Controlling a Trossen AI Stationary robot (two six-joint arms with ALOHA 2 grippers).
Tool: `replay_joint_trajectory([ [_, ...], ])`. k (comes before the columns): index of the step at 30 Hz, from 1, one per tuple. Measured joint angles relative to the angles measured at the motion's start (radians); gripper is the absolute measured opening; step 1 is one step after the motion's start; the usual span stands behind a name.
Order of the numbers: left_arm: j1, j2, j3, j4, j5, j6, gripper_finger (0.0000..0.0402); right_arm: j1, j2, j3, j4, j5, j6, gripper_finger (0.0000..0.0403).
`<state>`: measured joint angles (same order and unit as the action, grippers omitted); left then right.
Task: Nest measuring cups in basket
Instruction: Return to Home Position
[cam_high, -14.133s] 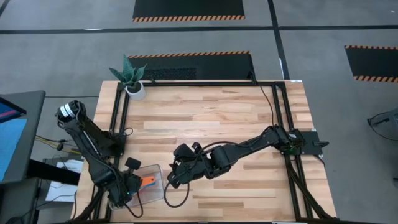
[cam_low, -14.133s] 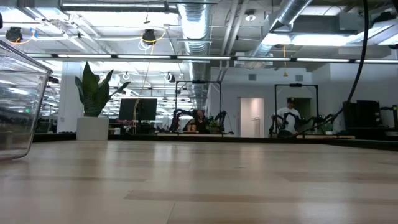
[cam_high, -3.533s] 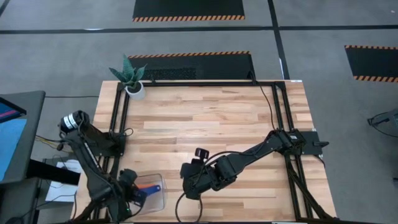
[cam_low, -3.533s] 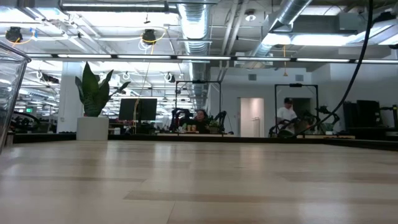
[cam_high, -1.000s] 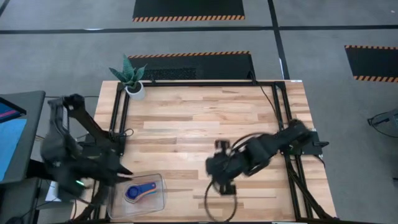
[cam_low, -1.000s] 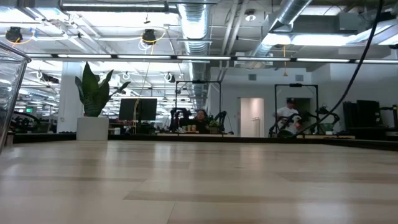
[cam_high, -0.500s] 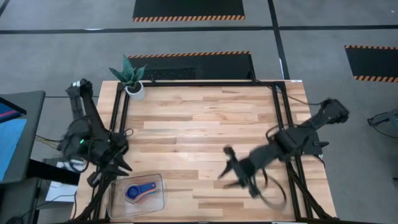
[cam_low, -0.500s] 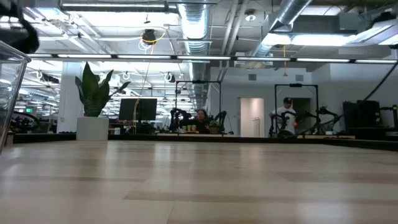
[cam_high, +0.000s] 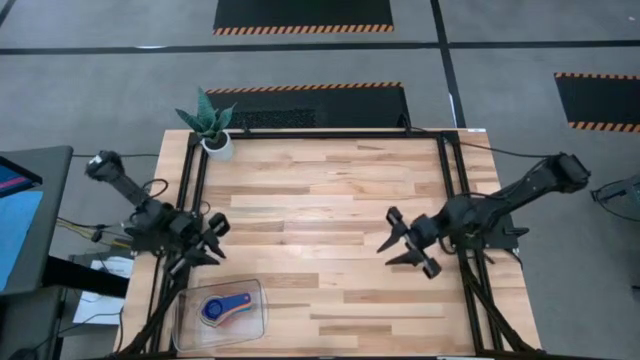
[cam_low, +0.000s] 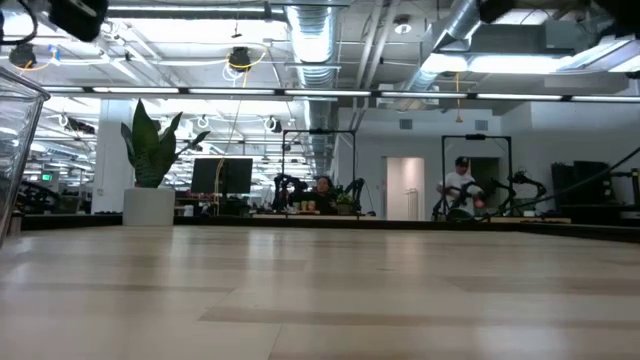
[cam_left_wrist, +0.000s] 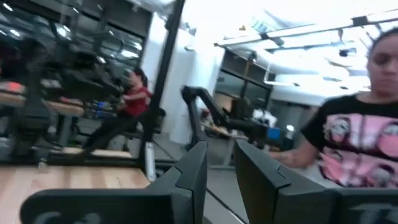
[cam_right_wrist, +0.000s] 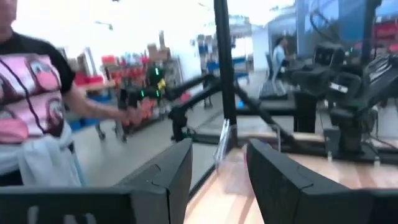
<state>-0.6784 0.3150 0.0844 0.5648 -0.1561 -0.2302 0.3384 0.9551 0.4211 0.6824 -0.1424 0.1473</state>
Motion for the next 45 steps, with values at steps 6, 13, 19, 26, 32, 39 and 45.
replay_joint_trajectory([
  [6, 0.230, -0.002, -0.018, 0.015, 0.203, -0.050, 0.0073, -0.129, -0.013, -0.142, 0.229, -0.149, 0.041, 0.0177],
  [13, 0.502, -0.001, -0.018, 0.018, 0.441, -0.140, 0.0073, -0.271, -0.012, -0.212, 0.252, -0.269, 0.066, 0.0177],
  [19, 0.678, -0.001, -0.018, 0.037, 0.593, -0.224, 0.0073, -0.402, -0.061, -0.326, 0.341, -0.313, 0.118, 0.0177],
  [26, 0.760, -0.001, -0.018, 0.030, 0.633, -0.230, 0.0073, -0.489, -0.140, -0.413, 0.380, -0.392, 0.170, 0.0177],
  [32, 0.794, -0.001, -0.018, -0.037, 0.647, -0.235, 0.0073, -0.582, -0.222, -0.413, 0.222, -0.411, 0.162, 0.0177],
  [39, 0.796, -0.001, -0.017, -0.128, 0.648, -0.159, 0.0073, -0.653, -0.333, -0.414, 0.009, -0.412, 0.135, 0.0177],
  [45, 0.796, -0.001, -0.017, -0.169, 0.648, -0.085, 0.0073, -0.662, -0.401, -0.414, -0.115, -0.412, 0.112, 0.0177],
])
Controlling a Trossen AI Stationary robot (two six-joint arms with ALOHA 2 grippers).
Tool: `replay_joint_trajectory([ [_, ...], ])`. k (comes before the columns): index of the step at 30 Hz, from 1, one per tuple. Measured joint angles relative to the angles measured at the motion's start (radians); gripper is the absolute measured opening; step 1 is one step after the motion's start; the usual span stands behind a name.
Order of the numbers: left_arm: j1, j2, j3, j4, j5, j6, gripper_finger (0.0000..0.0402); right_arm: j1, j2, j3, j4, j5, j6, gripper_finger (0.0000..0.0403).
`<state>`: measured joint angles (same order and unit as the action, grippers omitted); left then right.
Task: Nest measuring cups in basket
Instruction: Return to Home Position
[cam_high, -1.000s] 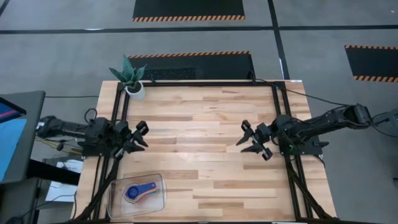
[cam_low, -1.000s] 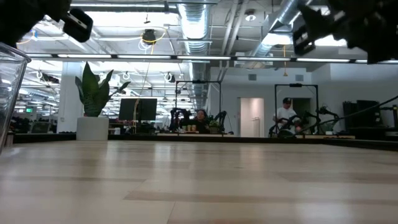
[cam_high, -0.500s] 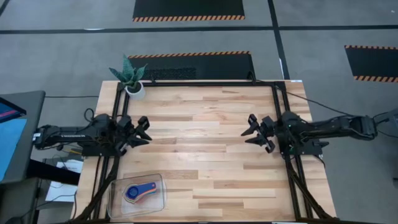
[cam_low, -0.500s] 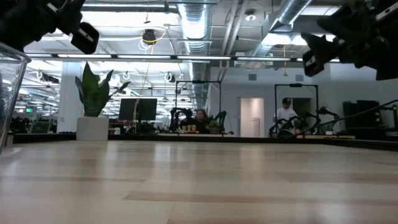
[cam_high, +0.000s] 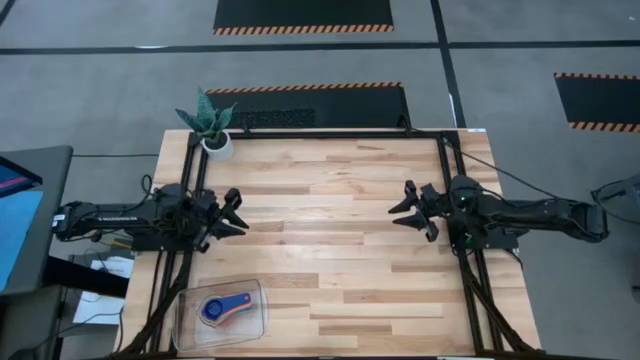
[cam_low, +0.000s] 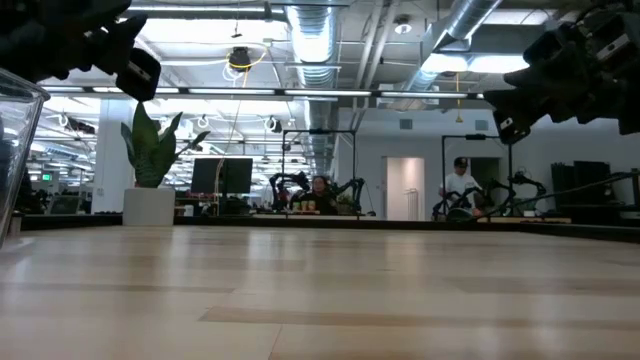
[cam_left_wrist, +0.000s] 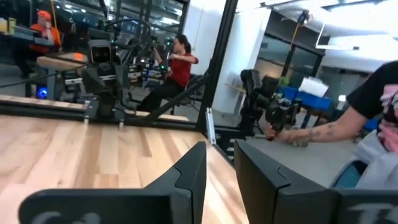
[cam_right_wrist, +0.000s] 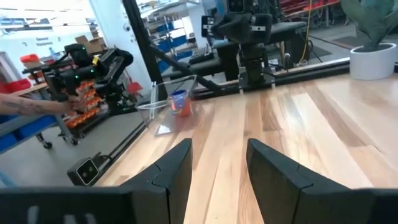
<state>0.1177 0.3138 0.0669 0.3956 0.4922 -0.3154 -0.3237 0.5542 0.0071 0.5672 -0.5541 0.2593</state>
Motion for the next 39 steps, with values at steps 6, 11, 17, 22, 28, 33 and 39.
replay_joint_trajectory([
  [6, 0.000, 0.000, -0.055, 0.026, -0.048, 0.027, 0.0073, 0.000, -0.018, -0.001, -0.017, 0.000, -0.005, 0.0177],
  [11, -0.002, -0.001, -0.054, 0.086, -0.055, 0.128, 0.0073, 0.002, -0.017, -0.001, -0.022, 0.001, 0.008, 0.0177],
  [17, -0.002, 0.001, -0.055, -0.042, -0.061, 0.150, 0.0073, 0.002, -0.017, -0.001, -0.059, 0.003, 0.035, 0.0177],
  [22, -0.002, 0.000, -0.055, -0.179, -0.178, 0.151, 0.0073, 0.002, -0.017, -0.002, -0.113, 0.003, 0.036, 0.0177],
  [28, -0.002, 0.001, -0.055, -0.345, -0.278, 0.220, 0.0073, 0.002, -0.017, -0.002, -0.182, 0.004, 0.039, 0.0177],
  [33, -0.002, 0.006, -0.055, -0.362, -0.396, 0.210, 0.0073, 0.002, -0.017, -0.002, -0.225, 0.004, 0.039, 0.0177],
  [39, -0.002, 0.006, -0.055, -0.370, -0.484, 0.190, 0.0073, 0.002, -0.017, -0.003, -0.245, 0.005, 0.039, 0.0177],
])
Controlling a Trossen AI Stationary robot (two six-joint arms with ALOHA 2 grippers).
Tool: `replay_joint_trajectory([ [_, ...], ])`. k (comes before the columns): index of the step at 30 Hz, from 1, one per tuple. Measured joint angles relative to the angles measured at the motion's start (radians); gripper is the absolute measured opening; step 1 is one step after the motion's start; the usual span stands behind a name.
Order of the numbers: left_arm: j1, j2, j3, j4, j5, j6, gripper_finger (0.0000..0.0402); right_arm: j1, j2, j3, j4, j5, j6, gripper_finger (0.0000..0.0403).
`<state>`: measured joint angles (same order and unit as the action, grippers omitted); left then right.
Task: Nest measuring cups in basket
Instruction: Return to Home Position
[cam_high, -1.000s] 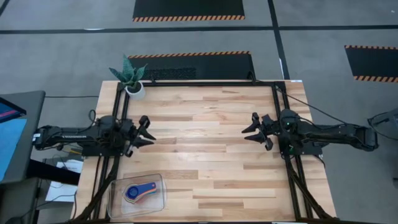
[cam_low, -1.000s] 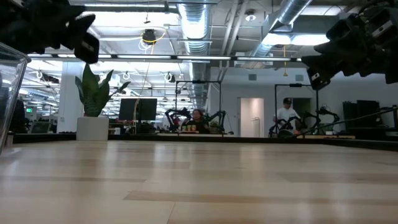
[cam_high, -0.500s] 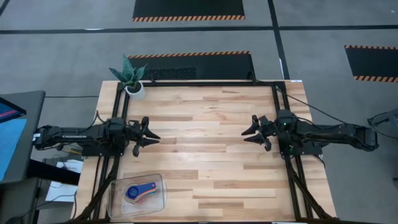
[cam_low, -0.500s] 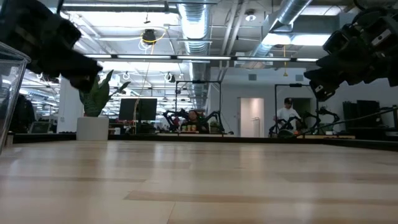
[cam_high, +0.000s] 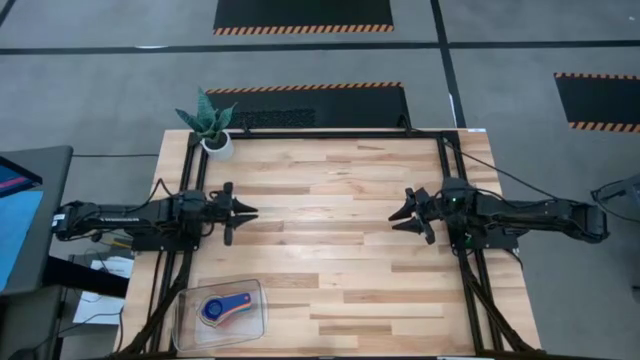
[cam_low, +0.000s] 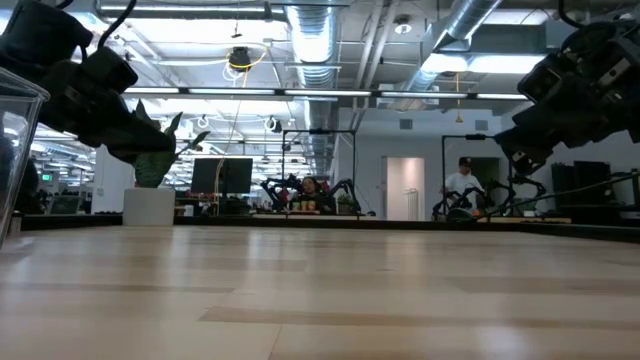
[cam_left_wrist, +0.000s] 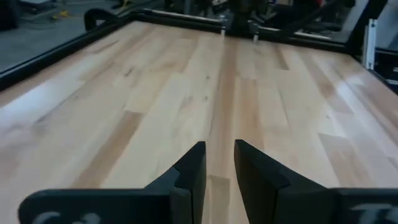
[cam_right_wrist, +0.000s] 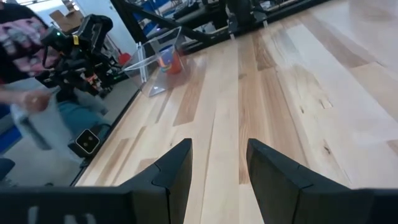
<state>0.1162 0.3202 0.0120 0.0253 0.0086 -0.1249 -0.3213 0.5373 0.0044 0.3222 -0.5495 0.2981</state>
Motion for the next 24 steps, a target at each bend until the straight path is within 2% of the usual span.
replay_joint_trajectory([
  [24, 0.000, 0.000, 0.000, -0.009, -0.023, -0.002, 0.0073, 0.000, 0.000, 0.000, -0.005, 0.000, -0.001, 0.0177],
])
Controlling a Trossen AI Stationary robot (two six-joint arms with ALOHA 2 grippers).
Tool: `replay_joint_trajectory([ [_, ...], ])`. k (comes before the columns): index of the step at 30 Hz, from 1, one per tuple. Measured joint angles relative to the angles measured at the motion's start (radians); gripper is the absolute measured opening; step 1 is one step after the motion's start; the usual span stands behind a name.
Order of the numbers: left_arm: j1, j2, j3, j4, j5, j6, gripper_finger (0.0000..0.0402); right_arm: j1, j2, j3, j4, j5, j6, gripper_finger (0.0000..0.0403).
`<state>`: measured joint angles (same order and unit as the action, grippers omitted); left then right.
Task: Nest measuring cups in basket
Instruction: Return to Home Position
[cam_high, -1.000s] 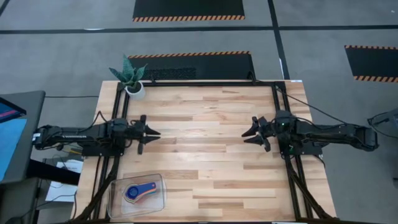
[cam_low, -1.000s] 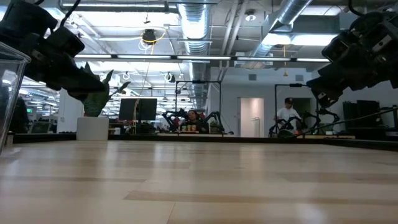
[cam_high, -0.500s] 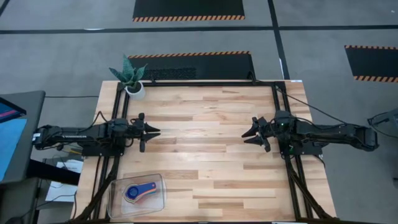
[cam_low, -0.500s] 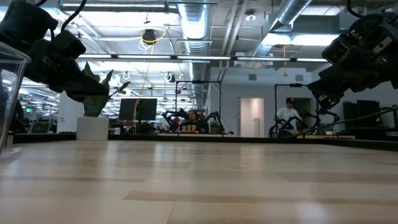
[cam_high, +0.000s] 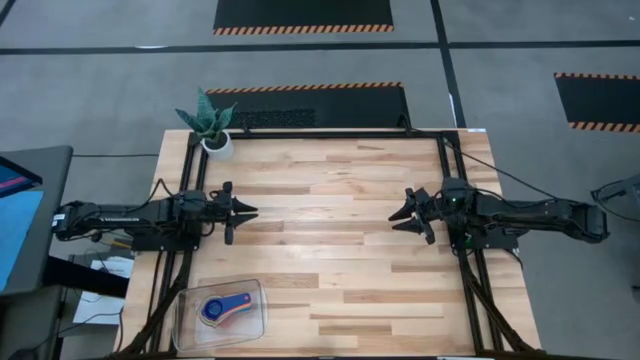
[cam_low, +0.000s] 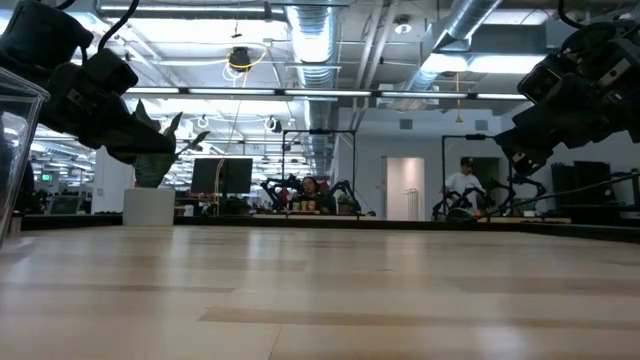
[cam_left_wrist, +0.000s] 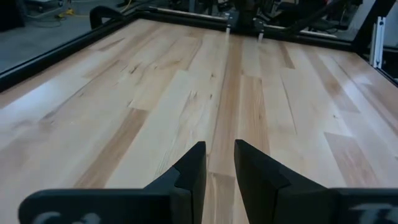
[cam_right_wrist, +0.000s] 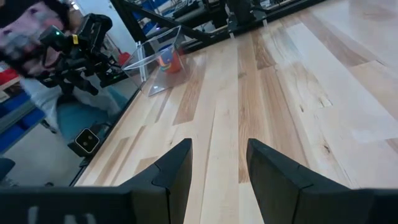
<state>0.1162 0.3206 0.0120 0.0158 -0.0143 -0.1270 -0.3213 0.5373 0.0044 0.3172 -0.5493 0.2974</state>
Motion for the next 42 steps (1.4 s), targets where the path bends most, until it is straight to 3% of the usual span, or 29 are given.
replay_joint_trajectory([
  [18, 0.000, 0.000, 0.000, 0.000, 0.000, 0.000, 0.0073, 0.026, -0.010, 0.000, 0.048, 0.036, -0.026, 0.0177],
  [21, 0.000, 0.000, 0.000, 0.000, 0.000, 0.000, 0.0073, 0.072, -0.083, 0.000, 0.087, 0.058, -0.120, 0.0177],
  [27, 0.000, 0.000, 0.000, 0.000, 0.001, 0.000, 0.0073, 0.218, -0.239, 0.000, 0.009, 0.337, -0.173, 0.0177],
  [36, 0.000, 0.000, 0.000, 0.000, 0.001, -0.001, 0.0073, 0.284, -0.536, 0.000, -0.250, 0.323, -0.163, 0.0177],
  [42, 0.000, 0.000, 0.000, 0.000, 0.001, -0.001, 0.0073, 0.295, -0.534, 0.000, -0.230, 0.289, -0.167, 0.0177],
])
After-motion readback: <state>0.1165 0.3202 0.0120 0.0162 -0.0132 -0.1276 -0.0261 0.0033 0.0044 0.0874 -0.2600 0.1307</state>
